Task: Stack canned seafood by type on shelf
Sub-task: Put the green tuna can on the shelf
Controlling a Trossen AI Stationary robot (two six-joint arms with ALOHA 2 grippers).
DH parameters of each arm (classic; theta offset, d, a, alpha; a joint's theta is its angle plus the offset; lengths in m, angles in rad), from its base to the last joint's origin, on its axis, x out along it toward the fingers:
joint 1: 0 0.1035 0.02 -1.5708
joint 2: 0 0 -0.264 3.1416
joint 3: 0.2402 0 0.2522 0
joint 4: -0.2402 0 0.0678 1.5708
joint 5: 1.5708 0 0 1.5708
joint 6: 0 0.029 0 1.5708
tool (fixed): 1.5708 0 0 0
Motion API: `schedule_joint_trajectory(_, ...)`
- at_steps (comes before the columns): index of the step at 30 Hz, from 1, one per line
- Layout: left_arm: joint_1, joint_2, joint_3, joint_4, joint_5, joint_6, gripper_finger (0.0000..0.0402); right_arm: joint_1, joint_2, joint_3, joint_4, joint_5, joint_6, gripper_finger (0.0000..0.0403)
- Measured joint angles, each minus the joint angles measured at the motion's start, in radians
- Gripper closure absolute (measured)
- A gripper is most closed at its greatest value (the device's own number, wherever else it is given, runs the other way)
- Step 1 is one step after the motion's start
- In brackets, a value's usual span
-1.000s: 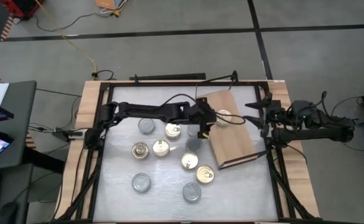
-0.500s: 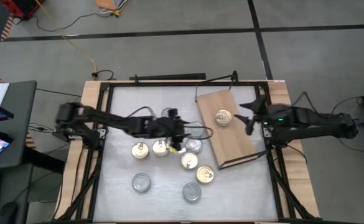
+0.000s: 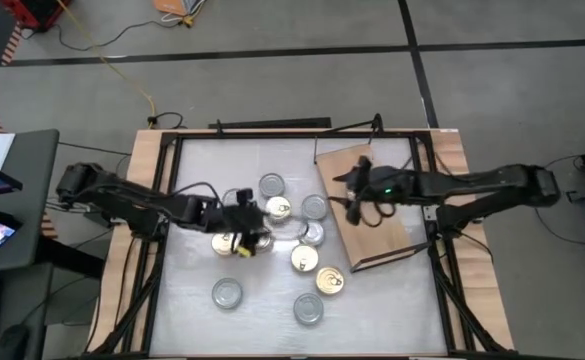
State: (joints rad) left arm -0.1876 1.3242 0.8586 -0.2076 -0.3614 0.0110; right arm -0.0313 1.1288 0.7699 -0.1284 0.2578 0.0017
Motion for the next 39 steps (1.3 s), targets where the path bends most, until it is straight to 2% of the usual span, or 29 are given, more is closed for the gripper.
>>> schedule_joint_trajectory(3, -0.047, -0.001, -0.049, 0.003, 0.048, -0.006, 0.0185, 0.043, 0.108, 0.048, 0.002, -0.005, -0.003, 0.012)
schedule_joint_trajectory(9, -0.14, 0.0, -0.075, -0.06, 0.039, -0.081, 0.0185, 0.084, 0.217, 0.197, -0.051, 0.001, -0.005, 0.012)
schedule_joint_trajectory(12, -0.199, 0.013, -0.059, -0.111, 0.026, -0.151, 0.0185, 0.091, 0.22, 0.245, -0.075, 0.003, 0.016, 0.012)
schedule_joint_trajectory(18, -0.375, 0.011, -0.004, -0.212, -0.01, -0.257, 0.019, 0.127, 0.176, 0.251, -0.106, 0.004, 0.016, 0.012)
schedule_joint_trajectory(23, -0.467, 0.018, 0.008, -0.232, 0.089, -0.387, 0.0191, 0.13, 0.136, 0.251, -0.133, 0.006, 0.016, 0.012)
schedule_joint_trajectory(27, -0.495, 0.087, 0.007, -0.236, 0.171, -0.512, 0.0191, 0.13, 0.132, 0.251, -0.121, 0.006, 0.008, 0.012)
schedule_joint_trajectory(33, -0.519, 0.222, 0.014, -0.199, 0.215, -0.56, 0.0191, 0.13, 0.135, 0.251, -0.111, 0.006, -0.003, 0.012)
schedule_joint_trajectory(36, -0.519, 0.271, 0.017, -0.169, 0.193, -0.548, 0.0192, 0.133, 0.135, 0.25, -0.09, 0.006, -0.004, 0.012)
schedule_joint_trajectory(39, -0.5, 0.305, 0.017, -0.125, 0.097, -0.483, 0.0191, 0.142, 0.135, 0.25, -0.079, 0.006, -0.007, 0.012)
